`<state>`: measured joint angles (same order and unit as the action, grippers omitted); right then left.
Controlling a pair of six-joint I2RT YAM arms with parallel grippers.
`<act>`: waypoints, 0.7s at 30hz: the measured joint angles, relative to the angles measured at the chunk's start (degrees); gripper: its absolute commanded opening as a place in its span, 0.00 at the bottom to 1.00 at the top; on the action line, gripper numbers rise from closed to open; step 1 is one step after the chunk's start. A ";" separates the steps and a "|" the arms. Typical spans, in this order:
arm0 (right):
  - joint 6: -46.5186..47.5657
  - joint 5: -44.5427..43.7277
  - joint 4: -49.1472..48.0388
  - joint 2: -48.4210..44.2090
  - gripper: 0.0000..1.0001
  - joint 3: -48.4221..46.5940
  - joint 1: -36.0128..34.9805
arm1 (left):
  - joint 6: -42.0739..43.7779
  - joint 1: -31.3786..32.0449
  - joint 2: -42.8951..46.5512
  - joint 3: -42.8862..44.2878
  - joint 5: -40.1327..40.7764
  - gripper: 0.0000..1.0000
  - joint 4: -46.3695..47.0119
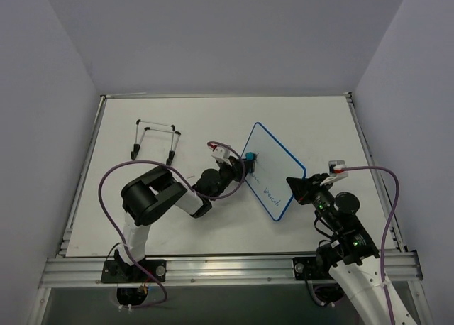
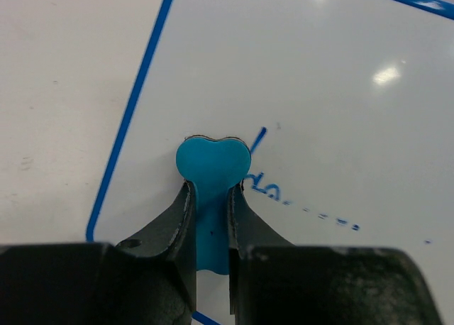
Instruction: Erase the whiteboard
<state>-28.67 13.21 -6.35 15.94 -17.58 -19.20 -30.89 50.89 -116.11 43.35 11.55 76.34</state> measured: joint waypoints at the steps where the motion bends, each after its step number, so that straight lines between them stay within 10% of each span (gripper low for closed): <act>1: 0.00 0.35 0.31 0.04 0.00 -0.24 0.00 | 0.00 -0.81 0.00 0.02 -0.20 0.02 -0.46; 21: 3.65 5.86 -0.39 5.42 0.00 -3.50 0.00 | 0.04 -7.93 0.02 1.14 -13.27 0.02 -2.60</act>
<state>-25.02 19.07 -6.74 21.37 -21.08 -19.20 -30.85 42.96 -116.09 44.49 -1.72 73.73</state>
